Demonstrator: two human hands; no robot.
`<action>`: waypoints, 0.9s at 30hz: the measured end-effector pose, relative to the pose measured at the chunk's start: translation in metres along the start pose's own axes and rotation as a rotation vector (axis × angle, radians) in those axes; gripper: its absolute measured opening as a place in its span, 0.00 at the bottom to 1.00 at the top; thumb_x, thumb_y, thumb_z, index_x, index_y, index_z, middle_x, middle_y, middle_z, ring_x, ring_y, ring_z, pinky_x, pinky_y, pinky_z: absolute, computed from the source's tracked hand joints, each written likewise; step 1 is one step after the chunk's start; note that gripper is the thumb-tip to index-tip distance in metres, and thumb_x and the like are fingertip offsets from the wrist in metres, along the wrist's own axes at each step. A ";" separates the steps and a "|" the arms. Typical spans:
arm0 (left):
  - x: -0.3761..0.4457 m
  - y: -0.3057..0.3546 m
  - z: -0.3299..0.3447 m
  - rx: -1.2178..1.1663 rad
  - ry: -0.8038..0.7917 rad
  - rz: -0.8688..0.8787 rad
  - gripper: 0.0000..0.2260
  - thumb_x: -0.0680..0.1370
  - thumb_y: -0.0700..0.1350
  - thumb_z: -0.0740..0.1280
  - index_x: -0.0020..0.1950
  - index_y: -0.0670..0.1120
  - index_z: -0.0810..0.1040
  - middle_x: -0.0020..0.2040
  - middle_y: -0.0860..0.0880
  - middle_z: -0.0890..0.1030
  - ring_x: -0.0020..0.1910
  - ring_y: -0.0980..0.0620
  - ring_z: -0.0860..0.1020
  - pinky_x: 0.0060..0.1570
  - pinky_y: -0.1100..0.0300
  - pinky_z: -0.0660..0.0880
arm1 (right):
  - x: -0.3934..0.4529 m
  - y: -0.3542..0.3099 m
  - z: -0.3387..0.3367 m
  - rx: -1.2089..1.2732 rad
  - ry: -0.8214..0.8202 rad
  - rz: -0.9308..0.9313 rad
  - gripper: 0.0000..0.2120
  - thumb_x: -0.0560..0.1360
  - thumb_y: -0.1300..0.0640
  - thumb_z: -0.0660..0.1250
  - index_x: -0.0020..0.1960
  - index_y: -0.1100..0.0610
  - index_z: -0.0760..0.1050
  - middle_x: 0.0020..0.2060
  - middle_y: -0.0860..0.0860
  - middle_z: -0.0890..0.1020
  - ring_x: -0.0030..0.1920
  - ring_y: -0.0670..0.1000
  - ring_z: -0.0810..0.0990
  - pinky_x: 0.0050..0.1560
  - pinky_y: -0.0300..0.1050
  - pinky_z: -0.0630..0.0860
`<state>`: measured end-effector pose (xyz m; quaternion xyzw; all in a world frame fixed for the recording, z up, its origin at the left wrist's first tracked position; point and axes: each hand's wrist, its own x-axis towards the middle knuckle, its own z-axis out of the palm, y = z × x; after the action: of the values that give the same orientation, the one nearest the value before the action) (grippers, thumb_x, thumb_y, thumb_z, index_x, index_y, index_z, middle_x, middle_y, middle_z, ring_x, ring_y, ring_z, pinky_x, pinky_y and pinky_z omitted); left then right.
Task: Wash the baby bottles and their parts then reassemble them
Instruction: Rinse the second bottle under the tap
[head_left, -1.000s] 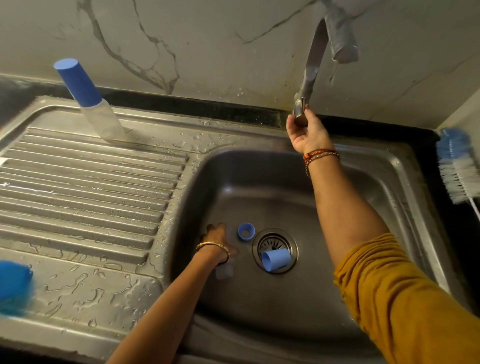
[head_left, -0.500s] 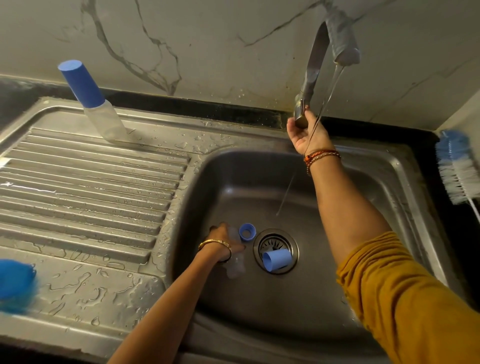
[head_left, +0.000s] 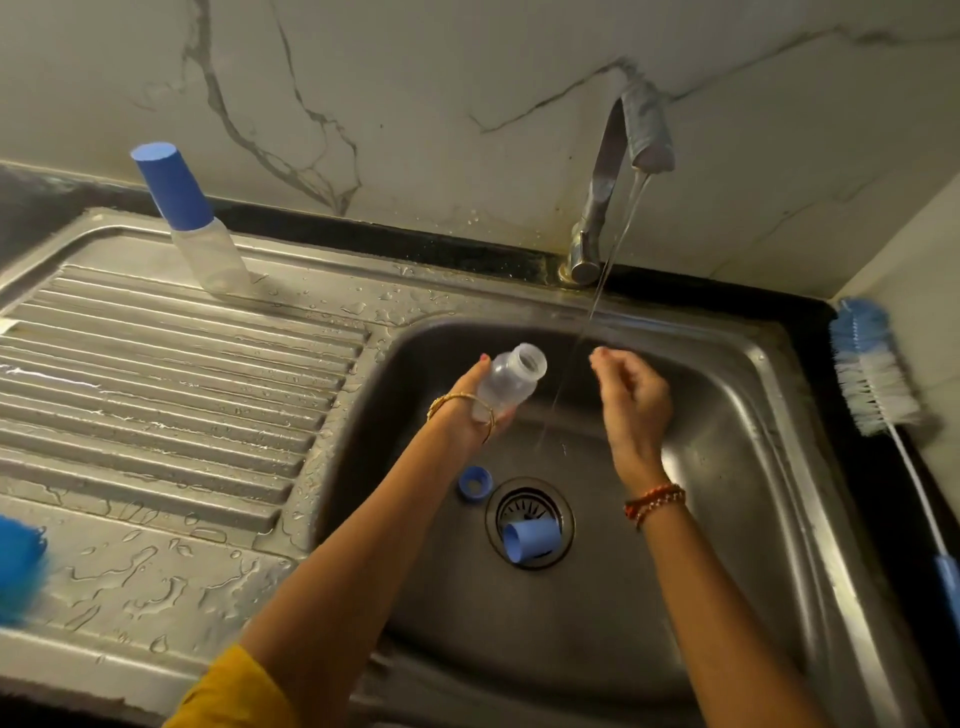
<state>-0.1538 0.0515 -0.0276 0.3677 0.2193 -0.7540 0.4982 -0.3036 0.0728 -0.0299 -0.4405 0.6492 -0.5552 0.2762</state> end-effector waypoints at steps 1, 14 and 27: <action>0.000 -0.006 0.009 0.039 -0.021 0.035 0.24 0.74 0.44 0.69 0.66 0.40 0.66 0.57 0.40 0.75 0.63 0.44 0.72 0.58 0.52 0.72 | -0.002 -0.003 -0.003 -0.046 -0.102 -0.037 0.04 0.74 0.54 0.67 0.47 0.53 0.79 0.44 0.48 0.80 0.42 0.44 0.75 0.42 0.37 0.72; 0.024 -0.042 0.026 0.677 -0.011 -0.001 0.28 0.72 0.56 0.69 0.66 0.41 0.71 0.58 0.42 0.78 0.52 0.45 0.78 0.50 0.51 0.75 | 0.017 -0.003 0.000 -0.150 -0.174 -0.191 0.26 0.68 0.58 0.74 0.64 0.59 0.72 0.57 0.53 0.79 0.56 0.48 0.77 0.47 0.30 0.73; 0.021 -0.038 0.015 0.821 -0.032 0.056 0.22 0.80 0.56 0.57 0.60 0.38 0.71 0.48 0.41 0.78 0.45 0.46 0.78 0.40 0.58 0.76 | 0.021 -0.012 0.006 -0.164 -0.120 -0.252 0.22 0.67 0.58 0.75 0.59 0.61 0.75 0.53 0.55 0.81 0.50 0.47 0.78 0.46 0.38 0.76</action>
<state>-0.1988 0.0444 -0.0354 0.5300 -0.1178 -0.7706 0.3339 -0.3046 0.0518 -0.0174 -0.5719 0.6144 -0.5030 0.2058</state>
